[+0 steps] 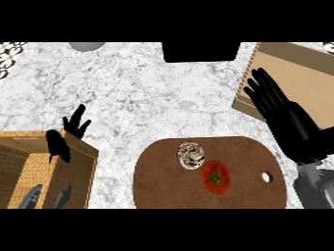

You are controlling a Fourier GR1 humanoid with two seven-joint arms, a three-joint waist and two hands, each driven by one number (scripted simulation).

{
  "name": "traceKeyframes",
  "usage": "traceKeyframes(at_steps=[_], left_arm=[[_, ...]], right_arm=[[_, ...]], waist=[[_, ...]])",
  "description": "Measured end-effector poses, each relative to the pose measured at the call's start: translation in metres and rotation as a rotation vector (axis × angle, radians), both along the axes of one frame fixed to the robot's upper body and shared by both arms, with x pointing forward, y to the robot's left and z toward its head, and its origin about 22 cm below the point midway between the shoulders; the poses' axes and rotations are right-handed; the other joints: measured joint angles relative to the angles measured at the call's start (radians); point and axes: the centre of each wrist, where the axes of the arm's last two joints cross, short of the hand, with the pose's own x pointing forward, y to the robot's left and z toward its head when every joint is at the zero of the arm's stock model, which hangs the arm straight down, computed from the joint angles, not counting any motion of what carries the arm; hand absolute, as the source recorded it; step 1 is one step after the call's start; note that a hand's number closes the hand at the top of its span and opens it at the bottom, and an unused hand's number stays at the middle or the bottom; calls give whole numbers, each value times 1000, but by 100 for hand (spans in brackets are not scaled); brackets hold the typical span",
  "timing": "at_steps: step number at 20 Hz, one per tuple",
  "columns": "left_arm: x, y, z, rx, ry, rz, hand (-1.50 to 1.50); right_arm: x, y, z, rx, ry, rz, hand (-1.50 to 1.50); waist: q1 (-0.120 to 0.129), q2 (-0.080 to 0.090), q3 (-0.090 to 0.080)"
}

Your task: Pick the tomato from the cutting board and place it in the cardboard box

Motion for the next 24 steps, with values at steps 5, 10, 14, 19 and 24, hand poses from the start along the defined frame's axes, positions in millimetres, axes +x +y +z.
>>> traceKeyframes(at_steps=[5,10,14,19,24], left_arm=[[-38,20,3,26,-30,-34,0],[-83,38,5,25,-35,15,0],[-100,40,15,15,-93,-5,0],[-110,39,26,0,-159,-43,0],[-113,40,36,7,-212,-100,0]], right_arm=[[-8,-19,28,-119,-216,-231,-150],[-19,-59,43,-395,-340,-493,-150],[-37,-68,44,-582,-433,-575,-150],[-62,-66,40,-822,-513,-555,-150],[-86,-61,31,-1033,-449,-488,-150]], waist=[[-70,-43,6],[-183,-70,-5],[-218,-55,-24],[-223,-37,-40],[-212,-20,-49]])
